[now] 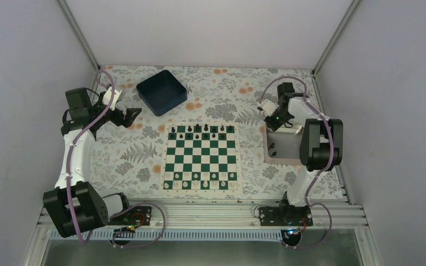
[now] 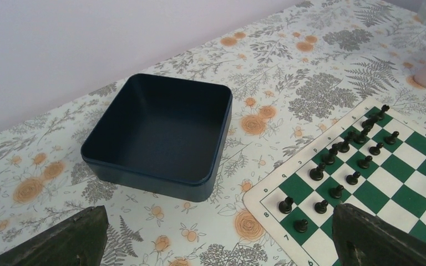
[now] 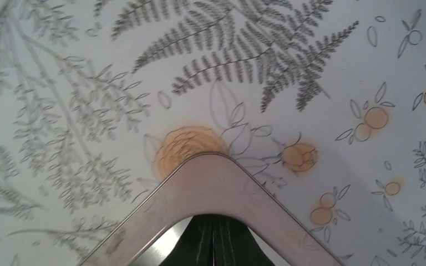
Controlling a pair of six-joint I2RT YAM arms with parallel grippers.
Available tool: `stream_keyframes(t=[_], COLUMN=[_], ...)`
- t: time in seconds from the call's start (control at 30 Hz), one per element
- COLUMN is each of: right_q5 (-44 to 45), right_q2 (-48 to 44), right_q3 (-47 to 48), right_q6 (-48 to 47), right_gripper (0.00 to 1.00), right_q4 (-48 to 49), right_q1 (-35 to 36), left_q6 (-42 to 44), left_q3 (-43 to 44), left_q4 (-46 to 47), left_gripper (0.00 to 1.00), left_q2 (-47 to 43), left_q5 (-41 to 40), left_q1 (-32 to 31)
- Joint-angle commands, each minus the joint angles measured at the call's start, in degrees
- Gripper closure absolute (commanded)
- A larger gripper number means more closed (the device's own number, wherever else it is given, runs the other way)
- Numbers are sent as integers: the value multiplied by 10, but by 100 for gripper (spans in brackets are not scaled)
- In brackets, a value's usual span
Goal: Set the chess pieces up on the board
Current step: Adjust the storage box at the center of the board.
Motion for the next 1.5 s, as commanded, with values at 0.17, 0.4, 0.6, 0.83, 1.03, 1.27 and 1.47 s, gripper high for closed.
stream_keyframes(t=[0.17,0.4,0.6,0.83,1.03,1.27,1.47], right_q5=[29,0,-38,-65,-77,-76,-79], right_q2=[39,17,-45,-56,-57,-50,-89], right_q3=[48,32,-16,-37,-69,-78,-85], right_q6=[33,20,-42,-69,-94,-92,-86], right_gripper=[96,93,69,56,56,56,54], right_q4=[73,69,28,-11,-28,-23,-16], right_q1=[-34,-62,-63,-62,-50,-41,-46], left_q6=[4,4,5,7,7,9,27], left_q3=[20,20,19,17,16,15,59], left_q4=[0,1,1,2,3,2,-24], left_gripper=[0,0,0,0,0,0,0], left_q2=[6,8,6,7,5,5,25], left_q5=[-8,-7,-6,-3,-3,-2,-7], left_q1=[3,2,2,2,2,2,-59])
